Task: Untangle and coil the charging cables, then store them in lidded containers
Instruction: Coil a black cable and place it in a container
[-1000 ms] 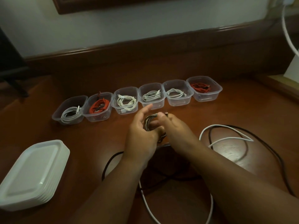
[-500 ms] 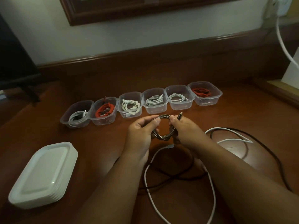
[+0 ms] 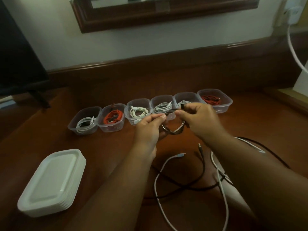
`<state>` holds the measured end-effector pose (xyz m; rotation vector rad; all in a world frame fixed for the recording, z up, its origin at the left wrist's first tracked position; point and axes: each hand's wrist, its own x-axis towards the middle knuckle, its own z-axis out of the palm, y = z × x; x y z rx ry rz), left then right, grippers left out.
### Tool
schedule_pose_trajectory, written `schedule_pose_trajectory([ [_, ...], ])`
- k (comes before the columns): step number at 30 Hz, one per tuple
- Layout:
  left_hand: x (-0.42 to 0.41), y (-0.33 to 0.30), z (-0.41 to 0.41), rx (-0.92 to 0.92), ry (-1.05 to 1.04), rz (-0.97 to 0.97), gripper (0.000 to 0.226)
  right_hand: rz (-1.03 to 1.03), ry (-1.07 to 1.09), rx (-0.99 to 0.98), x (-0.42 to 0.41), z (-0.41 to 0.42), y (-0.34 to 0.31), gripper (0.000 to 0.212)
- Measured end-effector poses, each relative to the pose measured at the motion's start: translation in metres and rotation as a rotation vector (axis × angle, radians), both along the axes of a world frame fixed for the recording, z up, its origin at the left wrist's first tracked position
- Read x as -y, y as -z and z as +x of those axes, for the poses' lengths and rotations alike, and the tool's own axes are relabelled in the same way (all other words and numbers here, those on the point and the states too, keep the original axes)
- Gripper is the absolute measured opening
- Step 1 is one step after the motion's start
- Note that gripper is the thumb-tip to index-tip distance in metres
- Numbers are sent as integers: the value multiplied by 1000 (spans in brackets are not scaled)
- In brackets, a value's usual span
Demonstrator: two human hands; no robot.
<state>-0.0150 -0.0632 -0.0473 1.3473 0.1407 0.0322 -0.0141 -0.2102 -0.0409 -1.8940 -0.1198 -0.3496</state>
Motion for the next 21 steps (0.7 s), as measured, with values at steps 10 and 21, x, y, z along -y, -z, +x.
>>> schedule_pose_trajectory([
  [10, -28, 10, 81, 368, 3, 1037, 37, -461, 41, -3, -5, 108, -25, 13],
  [21, -37, 27, 91, 505, 188, 1728, 47, -910, -44, -193, -33, 166, -3, 21],
])
